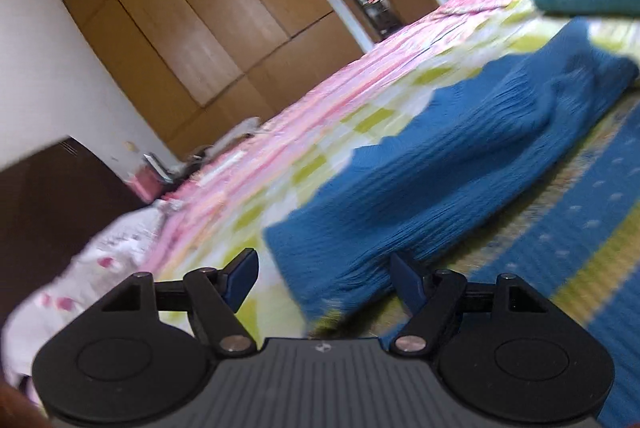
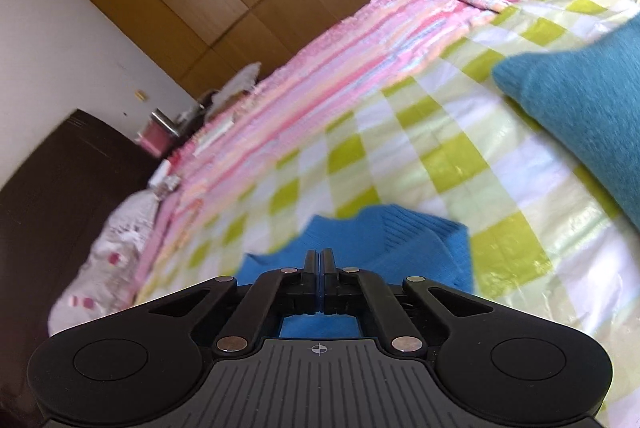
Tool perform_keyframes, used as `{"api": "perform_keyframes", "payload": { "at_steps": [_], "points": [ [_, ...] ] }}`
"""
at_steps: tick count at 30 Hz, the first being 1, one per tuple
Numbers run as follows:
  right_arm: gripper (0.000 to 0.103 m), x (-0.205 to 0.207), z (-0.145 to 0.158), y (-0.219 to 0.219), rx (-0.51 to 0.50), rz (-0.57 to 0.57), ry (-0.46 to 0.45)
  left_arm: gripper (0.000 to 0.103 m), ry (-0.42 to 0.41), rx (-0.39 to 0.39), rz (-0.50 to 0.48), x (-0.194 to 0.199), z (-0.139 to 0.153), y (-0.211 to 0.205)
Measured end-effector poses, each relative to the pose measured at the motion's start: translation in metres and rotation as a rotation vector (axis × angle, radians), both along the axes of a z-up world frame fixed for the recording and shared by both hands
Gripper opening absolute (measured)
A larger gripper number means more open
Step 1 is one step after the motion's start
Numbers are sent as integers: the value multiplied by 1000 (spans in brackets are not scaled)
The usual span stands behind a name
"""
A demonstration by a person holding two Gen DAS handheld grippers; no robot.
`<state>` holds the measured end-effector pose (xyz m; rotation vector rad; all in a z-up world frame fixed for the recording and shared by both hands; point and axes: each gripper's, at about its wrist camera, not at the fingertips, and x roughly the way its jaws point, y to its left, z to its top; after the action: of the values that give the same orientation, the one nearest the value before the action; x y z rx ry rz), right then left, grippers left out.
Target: Fold small clothes
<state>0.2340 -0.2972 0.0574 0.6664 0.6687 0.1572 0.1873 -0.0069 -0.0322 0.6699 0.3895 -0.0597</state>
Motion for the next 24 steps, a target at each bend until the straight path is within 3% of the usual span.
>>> {"api": "perform_keyframes", "payload": {
  "at_steps": [4,6,10,12,14,18,22,24],
  "points": [
    [0,-2,13,2,-16,13,-36,69,-56,-43,109,11,14,12],
    [8,-4,11,5,-89,13,-27,66,-66,-58,186,19,17,25],
    [12,-14,-17,0,-132,-8,54,60,-8,-138,291,30,20,54],
    [27,-20,-30,-5,-105,-11,94,61,10,-231,248,18,25,63],
    [38,-22,-42,-8,-80,-9,133,66,5,-255,192,3,27,62],
    [38,-15,-51,-5,-71,-17,125,73,15,-206,52,-15,16,43],
    [38,-2,-51,2,-74,-6,120,74,19,-98,-52,-20,3,21],
    [24,3,-51,5,-77,5,125,74,11,-27,-81,-21,-3,9]
  ]
}}
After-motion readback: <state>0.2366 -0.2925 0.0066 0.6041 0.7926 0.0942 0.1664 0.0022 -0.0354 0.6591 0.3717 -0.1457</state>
